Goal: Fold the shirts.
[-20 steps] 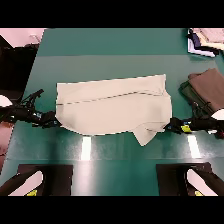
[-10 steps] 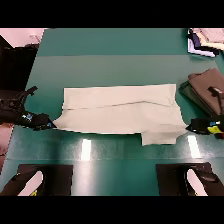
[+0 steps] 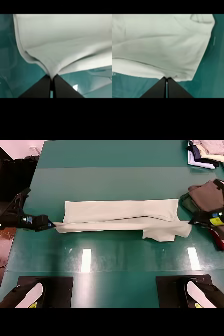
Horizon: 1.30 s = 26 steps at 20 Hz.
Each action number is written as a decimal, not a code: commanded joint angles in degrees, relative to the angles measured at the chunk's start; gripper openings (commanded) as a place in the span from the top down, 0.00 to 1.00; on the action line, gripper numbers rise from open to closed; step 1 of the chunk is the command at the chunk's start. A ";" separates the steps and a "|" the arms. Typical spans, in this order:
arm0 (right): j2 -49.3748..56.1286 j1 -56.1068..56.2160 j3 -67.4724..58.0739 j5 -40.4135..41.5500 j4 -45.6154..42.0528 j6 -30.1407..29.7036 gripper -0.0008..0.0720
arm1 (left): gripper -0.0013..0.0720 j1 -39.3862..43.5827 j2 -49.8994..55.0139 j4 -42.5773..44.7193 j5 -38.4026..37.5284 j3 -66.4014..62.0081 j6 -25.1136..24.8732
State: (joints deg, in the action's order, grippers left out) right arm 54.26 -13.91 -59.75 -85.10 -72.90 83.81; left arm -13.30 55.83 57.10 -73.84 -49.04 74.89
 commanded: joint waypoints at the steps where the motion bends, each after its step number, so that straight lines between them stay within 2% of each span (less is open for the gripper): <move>1: 8.46 2.93 -4.63 4.79 -0.31 -0.57 0.97 | 0.95 -0.02 8.50 -1.22 4.44 -4.87 -0.37; 4: 15.21 4.52 -9.27 6.08 -0.28 -0.50 0.97 | 0.95 -0.02 16.96 -5.42 4.24 -11.23 -3.21; 7: 20.98 4.87 -14.16 6.08 -0.09 -0.48 0.97 | 0.95 -0.02 23.52 -7.43 4.92 -16.83 -3.39; 10: 25.53 4.85 -18.29 8.09 -0.09 -0.13 0.97 | 0.94 -0.02 28.06 -8.31 8.72 -21.14 -3.34; 11: 26.86 4.85 -19.47 9.88 0.39 0.92 0.93 | 0.64 -0.02 28.96 -9.44 11.02 -22.08 -3.34; 12: 28.09 4.83 -20.39 12.24 2.82 0.90 0.64 | 0.12 -0.02 29.22 -10.60 14.01 -22.51 -3.30; 13: 29.44 4.39 -21.40 14.69 6.82 0.90 0.25 | 0.00 -0.02 29.29 -12.13 16.52 -22.91 -2.60; 14: 30.67 3.61 -22.51 15.76 11.28 0.81 0.20 | 0.00 -0.02 29.27 -13.57 17.64 -23.39 -2.25; 16: 31.85 2.10 -24.09 14.05 17.59 -1.14 0.20 | 0.00 -0.02 29.20 -14.62 15.37 -24.87 -2.38; 19: 31.63 -1.33 -23.63 5.60 17.44 -5.16 0.20 | 0.00 -0.02 29.24 -14.49 6.71 -25.70 -2.91; 20: 31.45 -2.91 -22.62 3.26 17.46 -6.12 0.20 | 0.15 -0.02 29.22 -14.21 4.20 -25.70 -2.93; 21: 31.26 -4.61 -21.20 1.62 17.40 -6.88 0.20 | 0.55 -0.02 29.22 -14.25 1.90 -25.70 -3.06; 22: 31.21 -6.38 -19.63 0.63 17.68 -7.43 0.20 | 0.84 -0.02 29.22 -14.27 -0.11 -25.70 -4.11; 23: 31.21 -8.22 -17.49 -0.13 17.97 -7.91 0.20 | 0.95 0.00 29.22 -14.27 -1.64 -25.70 -5.42; 26: 31.28 -12.13 -10.69 0.28 17.92 -11.32 0.13 | 0.95 0.11 29.22 -14.25 -5.68 -25.51 -5.38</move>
State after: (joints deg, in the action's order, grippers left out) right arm 85.45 -22.48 -75.26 -83.24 -55.68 75.92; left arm -13.28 85.01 42.98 -74.17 -74.54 70.43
